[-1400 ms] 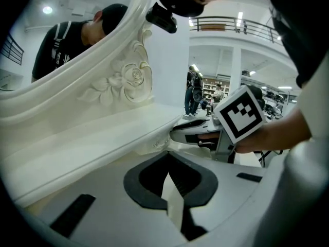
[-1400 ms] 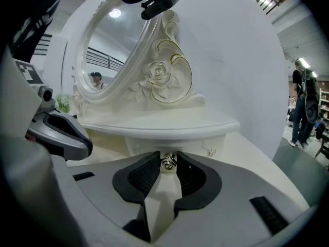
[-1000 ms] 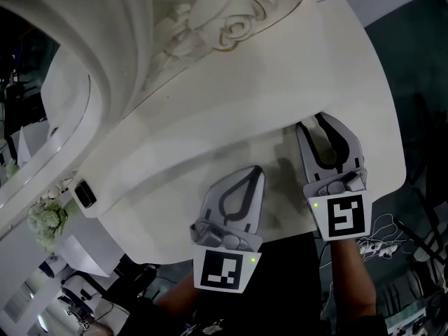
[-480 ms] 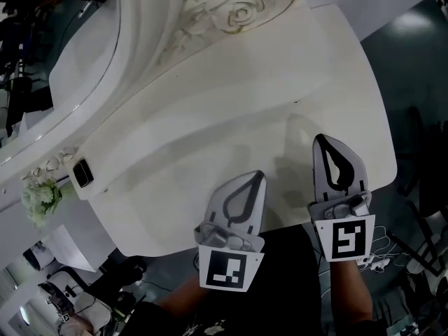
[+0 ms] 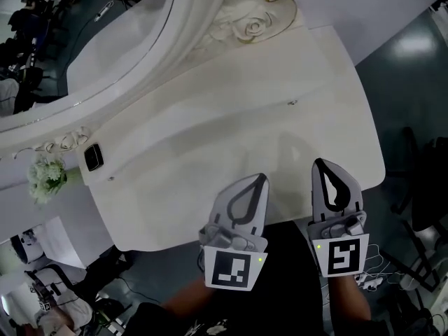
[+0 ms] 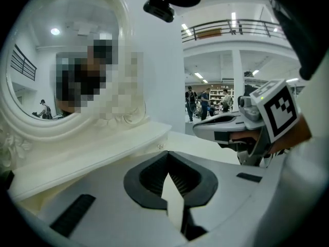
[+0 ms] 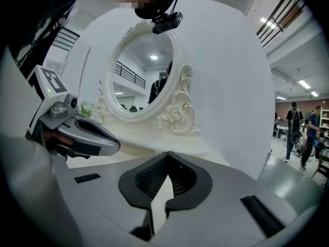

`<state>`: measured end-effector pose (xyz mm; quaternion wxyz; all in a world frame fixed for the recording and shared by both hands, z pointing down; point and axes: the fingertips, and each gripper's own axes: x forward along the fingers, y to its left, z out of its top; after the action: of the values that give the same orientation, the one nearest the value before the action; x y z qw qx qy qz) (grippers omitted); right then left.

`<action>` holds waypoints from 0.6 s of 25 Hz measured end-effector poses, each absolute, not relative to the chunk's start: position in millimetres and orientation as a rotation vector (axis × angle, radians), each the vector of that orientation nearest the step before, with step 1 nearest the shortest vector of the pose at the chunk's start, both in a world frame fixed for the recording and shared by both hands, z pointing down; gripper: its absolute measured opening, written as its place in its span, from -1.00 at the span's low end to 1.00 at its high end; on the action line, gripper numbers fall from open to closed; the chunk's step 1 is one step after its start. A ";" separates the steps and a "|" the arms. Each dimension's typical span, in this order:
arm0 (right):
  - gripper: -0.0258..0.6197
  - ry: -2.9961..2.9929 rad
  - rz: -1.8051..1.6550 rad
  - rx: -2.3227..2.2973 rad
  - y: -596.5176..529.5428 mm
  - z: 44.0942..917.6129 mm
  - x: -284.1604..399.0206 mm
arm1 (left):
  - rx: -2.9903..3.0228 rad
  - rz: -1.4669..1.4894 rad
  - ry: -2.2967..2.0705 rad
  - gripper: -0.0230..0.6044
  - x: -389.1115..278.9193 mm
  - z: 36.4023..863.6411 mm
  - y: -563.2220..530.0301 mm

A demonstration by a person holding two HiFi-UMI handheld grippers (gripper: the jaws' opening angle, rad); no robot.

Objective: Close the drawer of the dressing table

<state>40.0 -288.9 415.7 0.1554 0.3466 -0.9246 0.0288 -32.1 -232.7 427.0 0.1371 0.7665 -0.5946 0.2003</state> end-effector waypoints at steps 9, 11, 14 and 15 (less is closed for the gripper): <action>-0.92 -2.729 0.068 1.041 -271.8 358.3 53.1 | 2.288 0.508 -1.827 -0.92 -22.7 374.3 -237.8; -0.92 -2.735 0.044 1.067 -269.6 346.6 59.2 | 2.303 0.477 -1.851 -0.92 -19.8 360.2 -236.6; -0.92 -2.747 -0.007 1.099 -264.4 329.7 65.8 | 2.323 0.438 -1.890 -0.93 -17.2 339.8 -234.0; -0.92 -2.749 -0.013 1.109 -262.1 325.5 67.7 | 2.332 0.430 -1.901 -0.92 -16.2 333.6 -233.2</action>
<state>67.7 -262.1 325.5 0.0885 0.3726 -0.9238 -0.0043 -16.2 -233.2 333.6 0.0511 0.7664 -0.6245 0.1414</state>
